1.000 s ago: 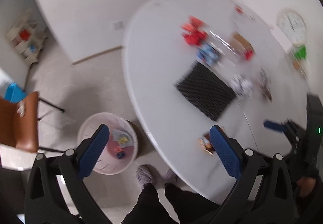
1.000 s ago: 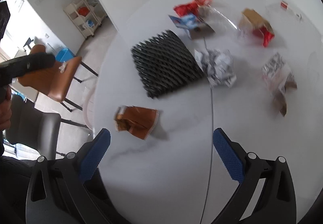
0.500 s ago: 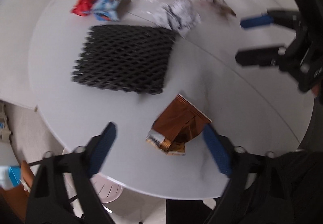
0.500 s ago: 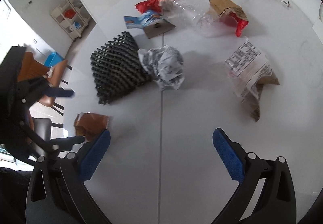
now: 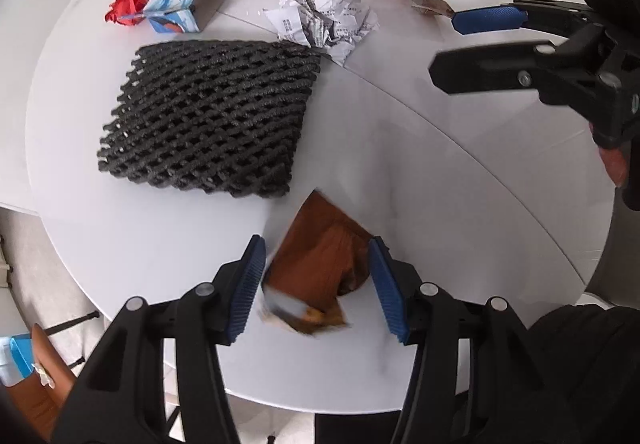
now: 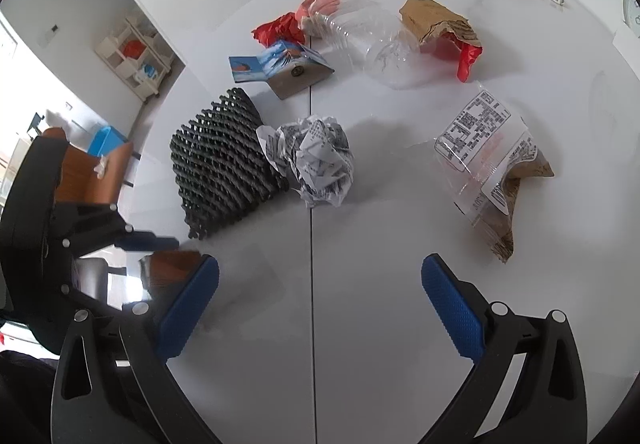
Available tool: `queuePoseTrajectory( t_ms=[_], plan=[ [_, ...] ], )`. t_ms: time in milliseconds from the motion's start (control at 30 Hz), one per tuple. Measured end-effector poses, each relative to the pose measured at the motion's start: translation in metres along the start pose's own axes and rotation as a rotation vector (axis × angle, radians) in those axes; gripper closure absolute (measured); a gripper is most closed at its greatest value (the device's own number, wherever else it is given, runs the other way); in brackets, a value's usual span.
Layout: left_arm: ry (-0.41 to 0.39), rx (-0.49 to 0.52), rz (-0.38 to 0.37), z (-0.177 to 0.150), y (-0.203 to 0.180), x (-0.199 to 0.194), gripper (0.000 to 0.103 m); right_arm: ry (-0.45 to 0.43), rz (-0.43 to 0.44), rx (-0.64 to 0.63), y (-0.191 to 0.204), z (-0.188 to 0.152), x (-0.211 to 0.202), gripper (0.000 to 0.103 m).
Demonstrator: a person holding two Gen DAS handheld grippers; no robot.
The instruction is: Collect trash
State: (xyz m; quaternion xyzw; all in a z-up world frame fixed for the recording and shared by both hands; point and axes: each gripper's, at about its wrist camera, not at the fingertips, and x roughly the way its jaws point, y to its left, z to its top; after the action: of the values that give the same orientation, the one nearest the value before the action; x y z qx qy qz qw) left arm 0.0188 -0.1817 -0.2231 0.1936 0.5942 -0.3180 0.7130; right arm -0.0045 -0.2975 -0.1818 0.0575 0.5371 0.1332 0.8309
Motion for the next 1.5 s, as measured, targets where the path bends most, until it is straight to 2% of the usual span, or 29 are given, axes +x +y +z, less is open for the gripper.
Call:
queuePoseTrajectory(
  t_ms=[67, 200, 333, 433, 500, 700, 867, 933, 967, 1033, 1067, 1100, 1267, 1500],
  plan=[
    [0.008, 0.007, -0.014, -0.003, 0.001, -0.002, 0.049, -0.002, -0.002, 0.003, 0.000, -0.001, -0.001, 0.003],
    [0.022, 0.055, -0.014, -0.018, -0.009, -0.007, 0.030, 0.003, -0.003, 0.023, -0.005, -0.003, 0.001, 0.003],
    [0.037, 0.082, 0.005, -0.016, -0.013, 0.000, 0.029, 0.005, 0.000, 0.049, -0.010, -0.005, 0.002, 0.003],
    [0.018, 0.076, 0.030, -0.009, -0.015, 0.004, 0.037, -0.001, -0.001, 0.059, -0.011, -0.005, 0.001, 0.003],
    [0.006, 0.065, 0.021, -0.006, -0.014, 0.002, 0.051, -0.009, 0.001, 0.062, -0.011, -0.004, 0.000, 0.003],
    [-0.019, 0.000, -0.009, -0.003, -0.004, -0.004, 0.061, -0.030, 0.011, -0.005, -0.002, 0.011, 0.001, 0.003],
    [-0.063, -0.142, -0.046, -0.013, 0.015, -0.018, 0.072, -0.021, 0.020, -0.123, 0.010, 0.043, 0.019, 0.017],
    [-0.080, -0.185, -0.047, -0.016, 0.020, -0.023, 0.079, 0.009, 0.011, -0.136, 0.008, 0.057, 0.034, 0.025],
    [-0.084, -0.202, -0.046, -0.017, 0.023, -0.025, 0.079, 0.022, 0.014, -0.131, 0.006, 0.061, 0.039, 0.029],
    [-0.099, -0.236, -0.047, -0.021, 0.026, -0.030, 0.079, 0.060, 0.036, -0.114, 0.002, 0.068, 0.050, 0.045],
    [-0.103, -0.243, -0.044, -0.023, 0.028, -0.032, 0.079, 0.081, 0.039, -0.105, -0.001, 0.071, 0.056, 0.049],
    [-0.108, -0.251, -0.044, -0.026, 0.031, -0.034, 0.080, 0.097, 0.039, -0.103, -0.002, 0.072, 0.059, 0.061],
    [-0.118, -0.288, -0.049, -0.033, 0.035, -0.036, 0.080, 0.102, 0.053, -0.082, -0.007, 0.068, 0.055, 0.066],
    [-0.145, -0.331, -0.060, -0.039, 0.034, -0.044, 0.082, 0.036, 0.054, 0.020, -0.029, 0.060, 0.025, 0.067]
  ],
)
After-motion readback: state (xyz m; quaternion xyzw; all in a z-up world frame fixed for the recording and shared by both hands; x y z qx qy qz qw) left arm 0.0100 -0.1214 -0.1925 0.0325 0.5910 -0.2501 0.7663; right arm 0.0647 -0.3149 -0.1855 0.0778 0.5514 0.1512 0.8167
